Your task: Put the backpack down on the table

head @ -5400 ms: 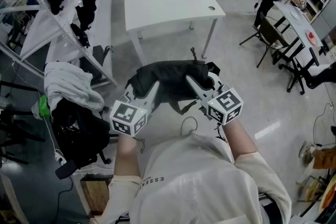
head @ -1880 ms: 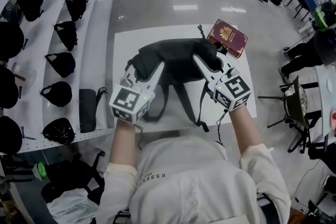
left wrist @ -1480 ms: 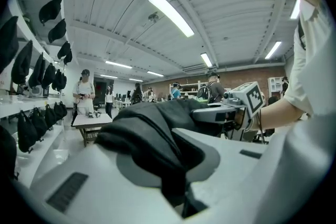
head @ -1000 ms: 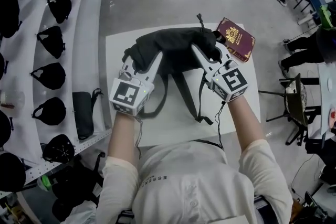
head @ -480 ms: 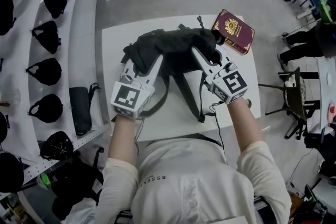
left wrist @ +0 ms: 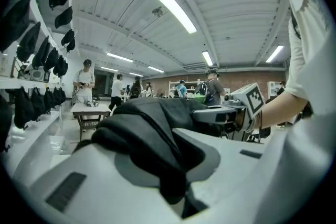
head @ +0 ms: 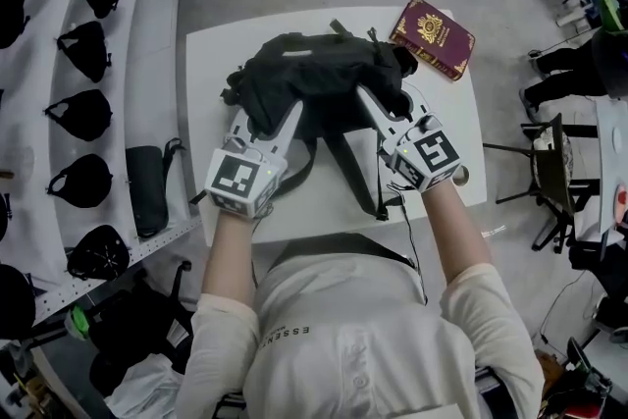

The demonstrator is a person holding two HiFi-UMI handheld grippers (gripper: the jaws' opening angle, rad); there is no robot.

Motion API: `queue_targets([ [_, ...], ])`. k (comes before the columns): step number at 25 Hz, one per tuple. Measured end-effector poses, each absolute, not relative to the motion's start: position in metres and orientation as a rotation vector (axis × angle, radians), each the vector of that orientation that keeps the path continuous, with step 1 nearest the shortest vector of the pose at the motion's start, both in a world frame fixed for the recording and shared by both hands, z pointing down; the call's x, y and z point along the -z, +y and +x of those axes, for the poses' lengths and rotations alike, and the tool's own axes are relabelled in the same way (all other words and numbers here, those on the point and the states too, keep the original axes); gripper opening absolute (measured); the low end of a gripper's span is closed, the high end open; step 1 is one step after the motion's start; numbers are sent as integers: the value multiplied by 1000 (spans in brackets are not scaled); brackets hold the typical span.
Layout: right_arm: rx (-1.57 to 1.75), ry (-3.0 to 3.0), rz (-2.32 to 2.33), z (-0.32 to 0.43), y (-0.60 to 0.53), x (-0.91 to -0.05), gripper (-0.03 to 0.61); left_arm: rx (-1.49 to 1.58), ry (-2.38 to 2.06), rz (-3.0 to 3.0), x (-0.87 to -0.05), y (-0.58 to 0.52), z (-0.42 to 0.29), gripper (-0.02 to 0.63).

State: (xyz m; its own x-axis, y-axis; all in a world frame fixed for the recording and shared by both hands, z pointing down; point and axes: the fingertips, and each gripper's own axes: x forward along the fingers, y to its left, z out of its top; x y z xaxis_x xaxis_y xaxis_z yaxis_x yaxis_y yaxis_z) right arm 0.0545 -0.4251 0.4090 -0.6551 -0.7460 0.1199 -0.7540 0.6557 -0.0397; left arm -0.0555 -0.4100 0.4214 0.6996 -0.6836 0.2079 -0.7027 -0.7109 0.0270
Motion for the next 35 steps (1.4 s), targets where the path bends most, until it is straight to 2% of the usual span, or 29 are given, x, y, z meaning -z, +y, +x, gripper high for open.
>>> queue_targets([
  [35,-376,-2769,1158,67,-276,-498,115,-290,-1139,2572,-516,-256,-48,81],
])
